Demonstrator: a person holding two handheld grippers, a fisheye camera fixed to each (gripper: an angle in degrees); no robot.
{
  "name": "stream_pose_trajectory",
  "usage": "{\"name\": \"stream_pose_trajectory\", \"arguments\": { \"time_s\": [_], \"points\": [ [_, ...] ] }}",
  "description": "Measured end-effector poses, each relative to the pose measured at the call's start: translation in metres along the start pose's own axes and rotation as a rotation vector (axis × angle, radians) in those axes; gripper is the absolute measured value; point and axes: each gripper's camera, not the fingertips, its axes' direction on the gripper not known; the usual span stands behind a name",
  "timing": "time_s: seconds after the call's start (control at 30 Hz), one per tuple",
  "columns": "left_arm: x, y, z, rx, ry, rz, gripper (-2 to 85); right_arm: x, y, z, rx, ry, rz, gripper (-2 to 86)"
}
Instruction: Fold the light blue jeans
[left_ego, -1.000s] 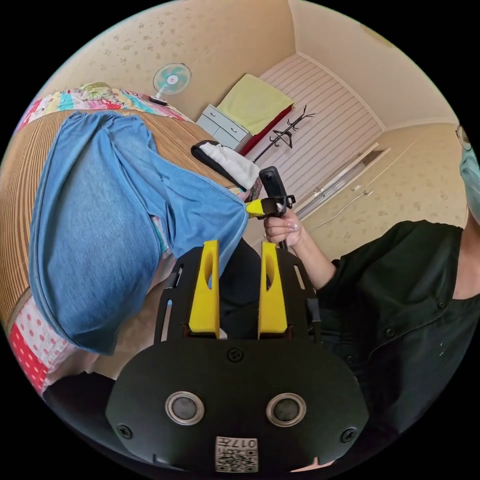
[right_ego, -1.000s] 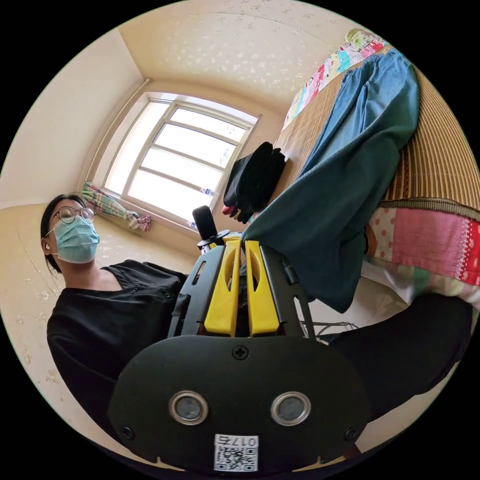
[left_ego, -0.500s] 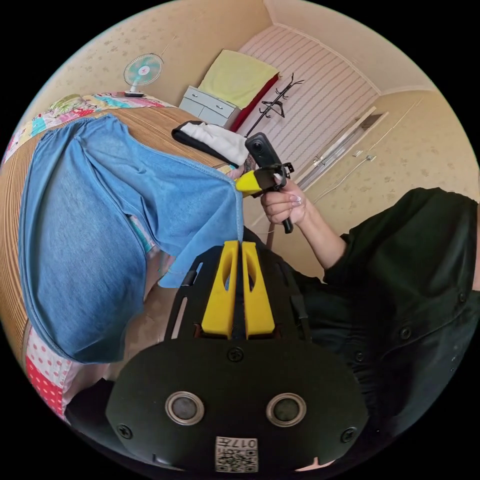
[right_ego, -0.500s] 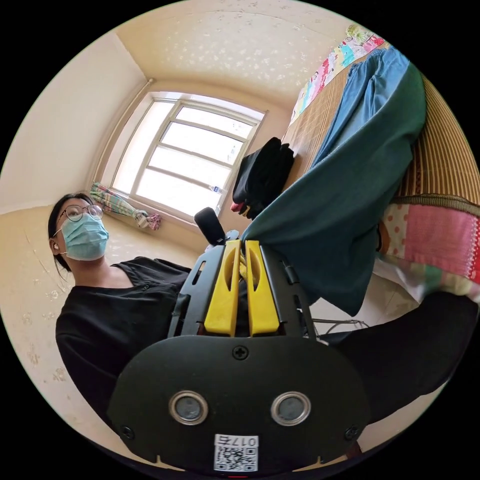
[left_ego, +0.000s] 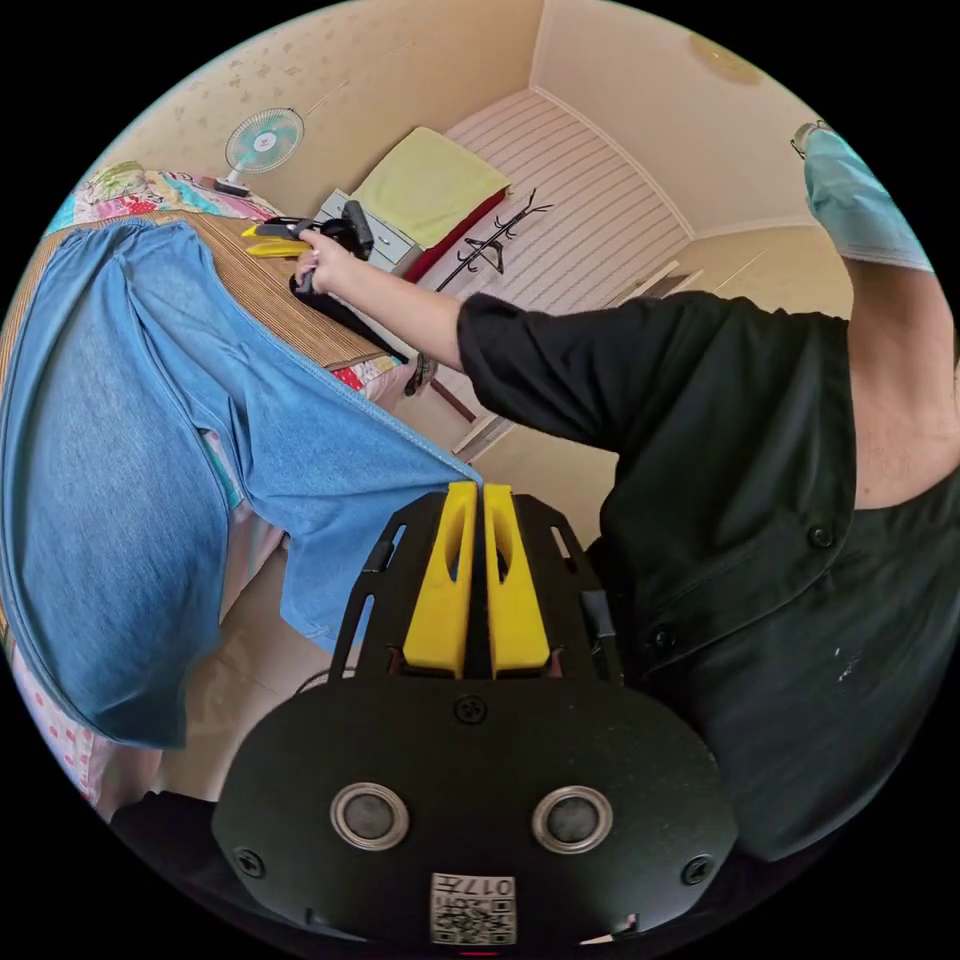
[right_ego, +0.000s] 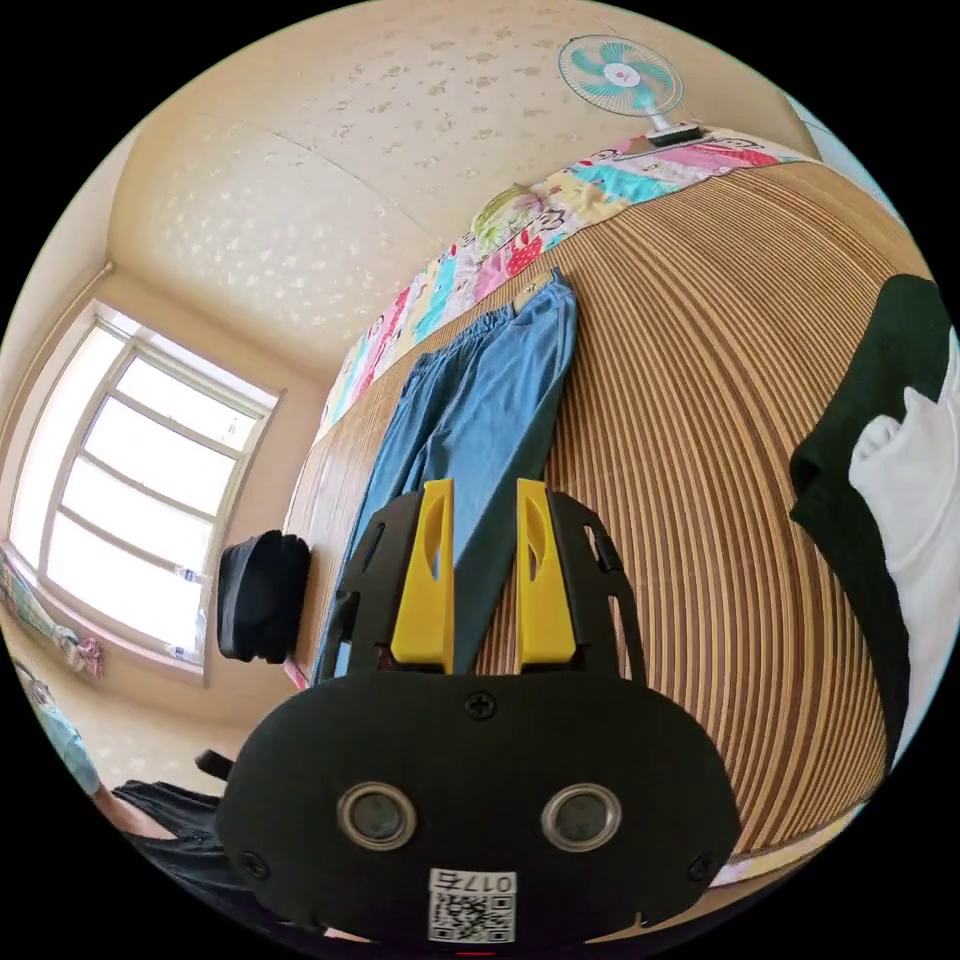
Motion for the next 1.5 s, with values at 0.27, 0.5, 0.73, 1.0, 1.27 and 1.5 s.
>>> {"name": "stream_pose_trajectory", "arguments": {
  "time_s": [0.27,0.5,0.73,1.0,1.27,1.5],
  "points": [
    [-0.039,0.008,-0.044,0.111,0.165,-0.097,-1.0,0.081,-0.123,0.134,0.063,0.001,0.243,8.3],
    [-0.071,0.037,-0.084,0.213,0.207,-0.260,-0.9,-0.039,-0.148,0.184,0.151,0.419,-0.071,2.3],
    [-0.065,0.066,-0.119,0.103,-0.071,-0.463,-0.9,-0.244,-0.124,0.275,0.303,0.540,-0.370,2.6],
    [-0.064,0.100,-0.153,0.114,-0.403,-0.702,0.3,-0.282,-0.103,0.391,0.003,0.200,-0.334,9.2],
    [-0.072,0.072,-0.177,0.230,-0.519,-0.538,6.0,-0.275,0.111,0.270,-0.080,0.294,-0.646,8.7],
    [-0.115,0.006,-0.134,0.195,-0.665,-0.451,8.2,-0.203,0.330,0.157,-0.217,0.225,-0.534,8.7]
  ]
}}
